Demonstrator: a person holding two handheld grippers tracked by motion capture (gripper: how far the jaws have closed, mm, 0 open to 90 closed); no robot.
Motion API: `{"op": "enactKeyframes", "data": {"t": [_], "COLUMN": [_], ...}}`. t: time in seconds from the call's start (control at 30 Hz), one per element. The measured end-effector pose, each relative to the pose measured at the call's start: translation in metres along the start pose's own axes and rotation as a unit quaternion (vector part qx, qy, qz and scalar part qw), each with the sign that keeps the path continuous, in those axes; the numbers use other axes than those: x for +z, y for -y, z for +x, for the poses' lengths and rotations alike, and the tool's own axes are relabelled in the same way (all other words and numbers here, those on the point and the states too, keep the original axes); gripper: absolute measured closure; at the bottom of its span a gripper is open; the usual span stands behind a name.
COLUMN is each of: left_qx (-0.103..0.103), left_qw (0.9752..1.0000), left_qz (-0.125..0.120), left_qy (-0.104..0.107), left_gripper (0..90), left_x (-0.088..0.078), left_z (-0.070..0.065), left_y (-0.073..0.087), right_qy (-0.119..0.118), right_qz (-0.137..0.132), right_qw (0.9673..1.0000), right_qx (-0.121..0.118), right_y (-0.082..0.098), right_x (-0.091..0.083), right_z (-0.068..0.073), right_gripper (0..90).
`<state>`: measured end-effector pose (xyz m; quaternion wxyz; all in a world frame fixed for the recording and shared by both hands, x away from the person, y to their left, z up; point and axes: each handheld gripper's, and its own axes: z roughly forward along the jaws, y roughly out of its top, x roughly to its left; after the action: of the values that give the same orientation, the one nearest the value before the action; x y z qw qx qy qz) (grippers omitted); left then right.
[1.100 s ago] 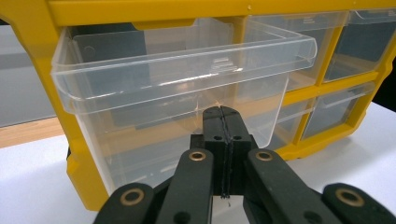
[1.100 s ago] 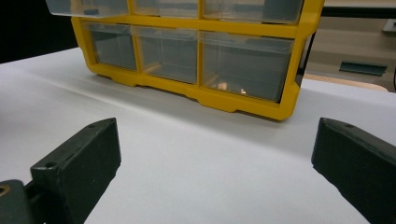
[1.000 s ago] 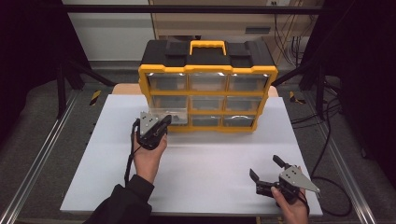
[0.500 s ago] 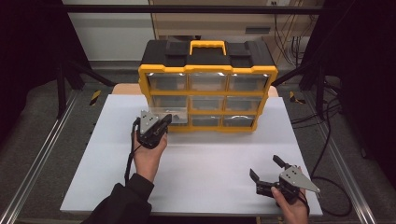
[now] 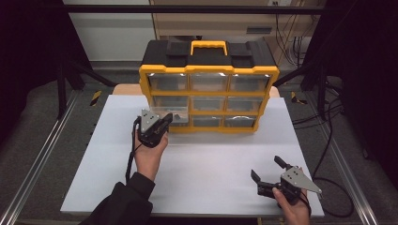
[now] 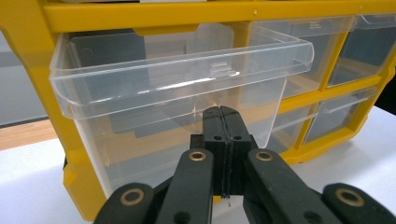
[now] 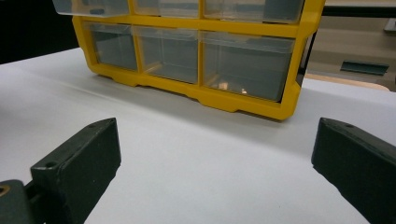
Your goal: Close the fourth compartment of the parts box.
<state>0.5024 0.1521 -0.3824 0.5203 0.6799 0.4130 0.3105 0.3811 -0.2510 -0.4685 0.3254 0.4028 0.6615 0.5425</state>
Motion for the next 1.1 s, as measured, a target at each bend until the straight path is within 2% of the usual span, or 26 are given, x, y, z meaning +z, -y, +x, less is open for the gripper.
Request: {"op": "enactKeyframes", "data": {"t": [0.3, 0.4, 0.63, 1.1], "left_qx": [0.0, -0.007, 0.001, 0.003], "left_qw": [1.0, 1.0, 1.0, 1.0], "left_qz": [0.002, 0.001, 0.004, 0.008], "left_qy": [-0.002, 0.002, 0.0, -0.001], "left_gripper": [90.0, 90.0, 90.0, 90.0], "left_x": [0.003, 0.004, 0.006, 0.01], "left_z": [0.002, 0.003, 0.006, 0.008], "left_y": [-0.002, -0.004, -0.007, -0.01], "right_qy": [-0.001, -0.001, -0.001, -0.001], "right_qz": [0.0, 0.0, 0.0, -0.001], "right_qw": [1.0, 1.0, 1.0, 1.0], "right_qx": [0.001, 0.001, 0.001, 0.003], "right_y": [0.0, 0.0, 0.0, 0.0], "right_x": [0.0, 0.0, 0.0, 0.0], "right_z": [0.0, 0.0, 0.0, 0.0], "right_gripper": [1.6, 1.6, 1.6, 1.6]}}
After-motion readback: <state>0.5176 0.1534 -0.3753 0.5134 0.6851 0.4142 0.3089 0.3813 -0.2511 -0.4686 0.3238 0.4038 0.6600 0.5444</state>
